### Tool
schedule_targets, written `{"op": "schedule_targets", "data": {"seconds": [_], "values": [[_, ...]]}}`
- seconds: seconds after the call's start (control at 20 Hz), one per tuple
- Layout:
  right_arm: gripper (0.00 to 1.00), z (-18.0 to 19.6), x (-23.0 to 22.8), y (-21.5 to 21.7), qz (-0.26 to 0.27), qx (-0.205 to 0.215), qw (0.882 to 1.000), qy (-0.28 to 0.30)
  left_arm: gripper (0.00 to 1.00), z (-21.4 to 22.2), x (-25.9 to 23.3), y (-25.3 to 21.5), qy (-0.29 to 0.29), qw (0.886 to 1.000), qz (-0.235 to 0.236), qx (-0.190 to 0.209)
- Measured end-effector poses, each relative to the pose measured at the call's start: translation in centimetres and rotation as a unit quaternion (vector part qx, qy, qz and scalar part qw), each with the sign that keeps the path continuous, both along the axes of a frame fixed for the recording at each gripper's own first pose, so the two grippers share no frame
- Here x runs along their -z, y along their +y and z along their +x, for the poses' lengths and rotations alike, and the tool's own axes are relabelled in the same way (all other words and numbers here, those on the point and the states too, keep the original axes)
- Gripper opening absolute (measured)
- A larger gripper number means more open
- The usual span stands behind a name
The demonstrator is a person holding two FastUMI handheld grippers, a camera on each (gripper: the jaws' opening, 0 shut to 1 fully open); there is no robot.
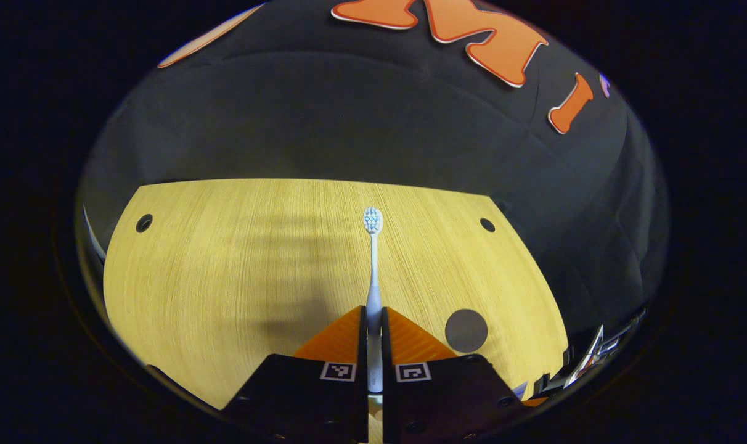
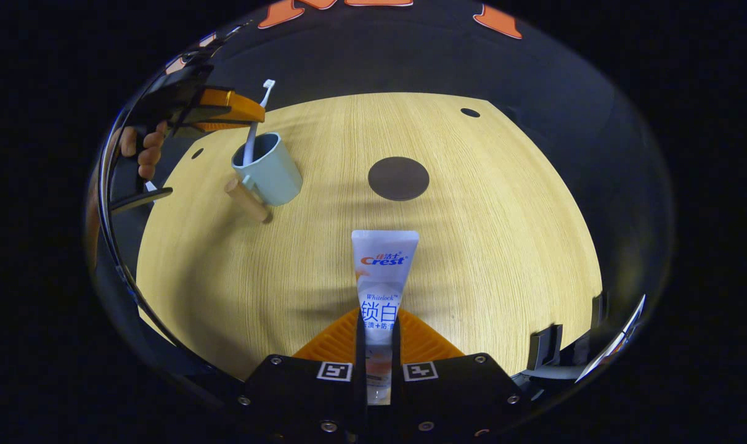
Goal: Put the toothbrush and toothpaste on the desktop into the cup, then pick up the cup and place it on the coaster on the desktop.
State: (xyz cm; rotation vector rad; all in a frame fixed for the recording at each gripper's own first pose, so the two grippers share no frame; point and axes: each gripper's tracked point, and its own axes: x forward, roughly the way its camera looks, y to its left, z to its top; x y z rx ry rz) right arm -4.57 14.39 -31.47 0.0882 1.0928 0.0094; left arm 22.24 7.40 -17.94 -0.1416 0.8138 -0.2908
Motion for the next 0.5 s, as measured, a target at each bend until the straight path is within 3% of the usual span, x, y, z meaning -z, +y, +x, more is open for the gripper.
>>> {"op": "schedule_targets", "data": {"seconds": [0.5], "values": [[0.16, 0.5, -0.8, 0.1, -0.001, -0.001, 1.000, -0.001, 0.09, -0.8, 1.2, -0.6, -0.015, 0.999, 0.032, 0.019]]}}
